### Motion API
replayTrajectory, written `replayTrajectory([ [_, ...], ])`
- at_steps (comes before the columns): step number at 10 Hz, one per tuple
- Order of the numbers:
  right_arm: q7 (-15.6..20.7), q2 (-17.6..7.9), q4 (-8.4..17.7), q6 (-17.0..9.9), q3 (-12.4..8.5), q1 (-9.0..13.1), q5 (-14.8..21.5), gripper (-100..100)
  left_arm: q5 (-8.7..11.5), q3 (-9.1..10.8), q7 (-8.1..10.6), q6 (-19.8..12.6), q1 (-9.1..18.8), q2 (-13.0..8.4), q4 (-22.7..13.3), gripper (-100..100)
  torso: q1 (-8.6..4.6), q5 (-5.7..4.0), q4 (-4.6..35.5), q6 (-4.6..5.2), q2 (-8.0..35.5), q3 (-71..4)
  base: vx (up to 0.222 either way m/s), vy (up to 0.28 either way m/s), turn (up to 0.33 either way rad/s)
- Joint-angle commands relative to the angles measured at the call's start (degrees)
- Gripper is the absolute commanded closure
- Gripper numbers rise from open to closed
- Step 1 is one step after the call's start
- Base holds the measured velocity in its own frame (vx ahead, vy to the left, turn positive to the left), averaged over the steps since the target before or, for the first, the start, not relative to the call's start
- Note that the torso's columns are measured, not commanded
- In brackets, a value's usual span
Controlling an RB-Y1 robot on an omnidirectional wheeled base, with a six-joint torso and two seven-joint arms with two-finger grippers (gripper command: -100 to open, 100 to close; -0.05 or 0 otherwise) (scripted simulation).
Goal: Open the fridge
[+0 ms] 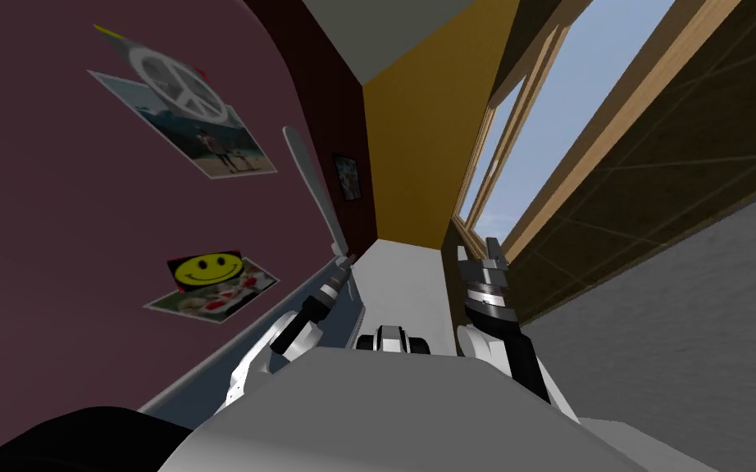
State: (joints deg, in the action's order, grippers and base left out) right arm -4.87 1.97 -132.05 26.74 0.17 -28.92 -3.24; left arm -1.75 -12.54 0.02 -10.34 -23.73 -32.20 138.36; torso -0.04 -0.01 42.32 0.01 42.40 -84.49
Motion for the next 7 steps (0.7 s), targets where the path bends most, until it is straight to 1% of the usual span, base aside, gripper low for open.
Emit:
replayTrajectory([
  [1,0.0,0.0,0.0,0.0,0.0,0.0,0.0,0,0.0,2.68,0.19,-2.1,0.9,1.1,-0.8,-100,-0.05,-0.02,0.0,0.0,-0.1,0.0,0.214,0.067,0.109],
  [2,0.0,0.0,0.0,0.0,0.0,0.0,0.0,0,0.2,3.88,0.34,-2.9,1.3,1.5,-1.2,-100,0.01,-0.01,0.0,0.0,-0.1,-0.1,0.224,0.087,0.093],
  [3,0.0,0.0,0.0,0.0,0.0,0.0,0.0,0,0.2,3.23,0.33,-2.5,1.3,1.1,-1.0,-100,0.11,0.02,0.0,0.0,-0.2,-0.1,0.107,0.041,0.014],
  [4,0.0,0.0,0.0,0.0,0.0,0.0,0.0,0,0.4,3.65,0.61,-4.0,1.1,0.8,0.6,-100,-0.05,-0.01,0.0,0.01,0.2,0.1,0.13,-0.017,-0.001],
  [5,0.0,0.0,0.0,0.0,0.0,0.0,0.0,0,0.4,3.49,0.48,-3.2,1.2,0.9,-0.2,-100,-0.19,-0.06,0.0,0.0,0.0,0.0,0.079,-0.01,0.022],
  [6,0.0,0.0,0.0,0.0,0.0,0.0,0.0,0,0.4,3.58,0.51,-3.4,1.2,0.9,-0.1,100,-0.12,-0.04,0.0,0.09,0.0,0.0,0.008,0.004,0.01],
  [7,0.0,0.0,0.0,0.0,0.0,0.0,0.0,0,0.5,1.59,0.41,-2.2,0.4,-0.9,1.3,100,-0.05,-0.01,0.0,0.07,0.0,0.0,-0.133,-0.072,-0.127],
])
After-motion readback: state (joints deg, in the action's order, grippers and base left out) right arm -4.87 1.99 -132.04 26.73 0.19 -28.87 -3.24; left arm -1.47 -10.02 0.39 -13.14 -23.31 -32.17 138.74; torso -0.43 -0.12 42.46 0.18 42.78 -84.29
